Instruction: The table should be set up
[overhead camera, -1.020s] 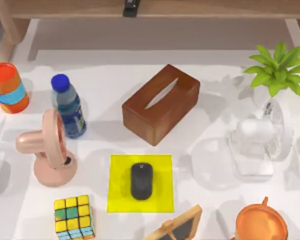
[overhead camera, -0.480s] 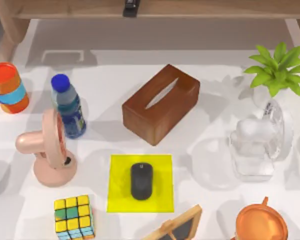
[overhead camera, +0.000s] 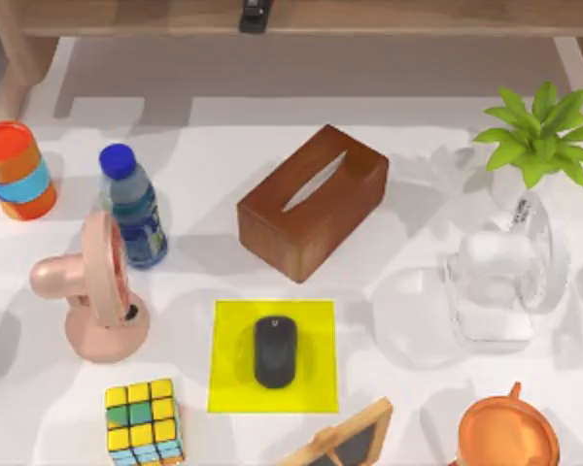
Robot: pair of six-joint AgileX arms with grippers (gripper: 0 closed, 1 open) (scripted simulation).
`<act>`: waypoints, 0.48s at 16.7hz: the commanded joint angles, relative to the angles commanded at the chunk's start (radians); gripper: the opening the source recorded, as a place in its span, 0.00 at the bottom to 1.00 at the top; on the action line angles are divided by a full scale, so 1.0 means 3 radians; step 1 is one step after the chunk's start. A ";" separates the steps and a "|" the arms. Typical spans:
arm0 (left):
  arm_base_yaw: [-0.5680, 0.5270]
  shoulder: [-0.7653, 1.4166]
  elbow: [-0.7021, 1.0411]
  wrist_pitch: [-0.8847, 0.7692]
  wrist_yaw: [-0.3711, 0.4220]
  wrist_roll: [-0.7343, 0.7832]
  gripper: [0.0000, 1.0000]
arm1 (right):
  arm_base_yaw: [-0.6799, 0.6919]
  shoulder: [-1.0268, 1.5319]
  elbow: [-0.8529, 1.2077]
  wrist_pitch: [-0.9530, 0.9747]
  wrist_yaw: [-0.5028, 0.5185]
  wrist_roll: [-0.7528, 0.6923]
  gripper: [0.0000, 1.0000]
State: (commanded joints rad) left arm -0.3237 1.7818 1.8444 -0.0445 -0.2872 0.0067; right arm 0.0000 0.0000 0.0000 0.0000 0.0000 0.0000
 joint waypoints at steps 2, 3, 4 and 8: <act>-0.0024 0.0120 0.0119 -0.0003 -0.0021 0.0000 1.00 | 0.0000 0.0000 0.0000 0.0000 0.0000 0.0000 1.00; -0.0026 0.0132 0.0131 -0.0004 -0.0023 0.0001 1.00 | 0.0000 0.0000 0.0000 0.0000 0.0000 0.0000 1.00; -0.0026 0.0132 0.0131 -0.0004 -0.0023 0.0001 1.00 | 0.0000 0.0000 0.0000 0.0000 0.0000 0.0000 1.00; -0.0010 0.0132 0.0128 -0.0006 -0.0014 0.0000 1.00 | 0.0000 0.0000 0.0000 0.0000 0.0000 0.0000 1.00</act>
State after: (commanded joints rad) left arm -0.3265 1.8215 1.8827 -0.0463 -0.2914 0.0067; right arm 0.0000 0.0000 0.0000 0.0000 0.0000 0.0000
